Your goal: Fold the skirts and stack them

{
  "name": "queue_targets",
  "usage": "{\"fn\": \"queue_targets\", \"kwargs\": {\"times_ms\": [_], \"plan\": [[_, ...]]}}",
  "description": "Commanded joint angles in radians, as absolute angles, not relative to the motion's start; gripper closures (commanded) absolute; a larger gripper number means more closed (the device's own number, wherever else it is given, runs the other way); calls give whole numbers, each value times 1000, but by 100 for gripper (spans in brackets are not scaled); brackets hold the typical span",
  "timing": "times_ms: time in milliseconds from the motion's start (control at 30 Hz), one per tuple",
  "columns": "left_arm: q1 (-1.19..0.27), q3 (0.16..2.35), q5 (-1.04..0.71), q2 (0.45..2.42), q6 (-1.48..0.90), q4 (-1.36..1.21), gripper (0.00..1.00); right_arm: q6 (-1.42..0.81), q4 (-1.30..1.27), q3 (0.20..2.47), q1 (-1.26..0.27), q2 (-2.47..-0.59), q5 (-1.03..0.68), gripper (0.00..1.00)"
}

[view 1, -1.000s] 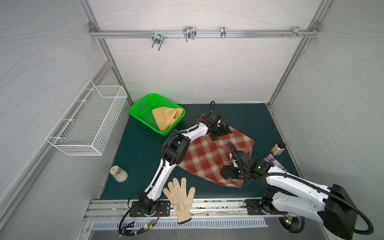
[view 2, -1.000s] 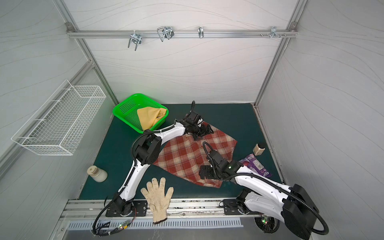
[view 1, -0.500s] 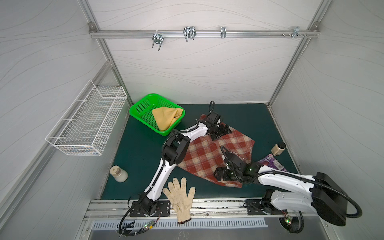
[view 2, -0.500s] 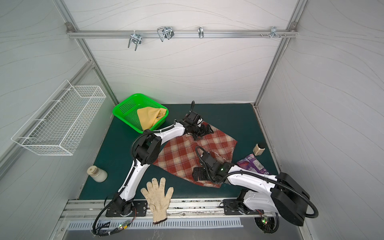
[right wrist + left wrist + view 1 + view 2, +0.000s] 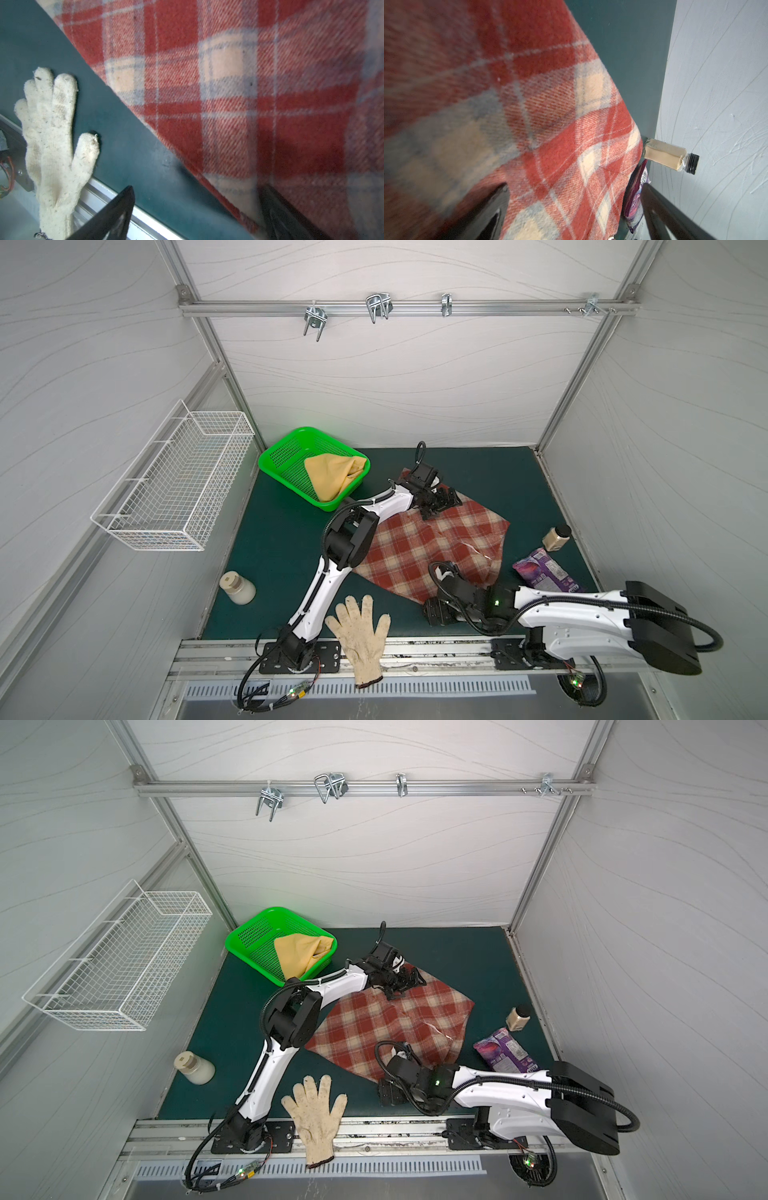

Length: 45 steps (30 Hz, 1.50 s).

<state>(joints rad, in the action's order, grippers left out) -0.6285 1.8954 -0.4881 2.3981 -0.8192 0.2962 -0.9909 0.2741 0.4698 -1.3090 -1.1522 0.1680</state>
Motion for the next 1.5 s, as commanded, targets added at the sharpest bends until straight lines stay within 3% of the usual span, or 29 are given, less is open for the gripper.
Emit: {"fn": "queue_targets", "kwargs": {"times_ms": [0, 167, 367, 567, 1067, 1233, 1467], "plan": [[-593, 1872, -425, 2424, -808, 376, 1, -1093, 358, 452, -1381, -1140, 209, 6], [-590, 1836, -435, 2345, -796, 372, 1, -1067, 459, 515, -1396, -1072, 272, 8], [-578, 1683, -427, 2094, -796, 387, 1, -966, 654, 665, -1398, -935, 393, 9], [-532, 1385, -370, 1754, -807, 400, 1, -865, 759, 722, -1390, -902, 512, 1], [-324, 549, -269, 992, -949, 381, 2, -810, 705, 667, -1381, -962, 526, 1], [-259, 498, -265, 893, -920, 451, 4, -804, 682, 657, -1373, -957, 510, 1], [-225, 469, -319, 953, -910, 404, 12, -807, 674, 647, -1370, -956, 505, 1]]}}
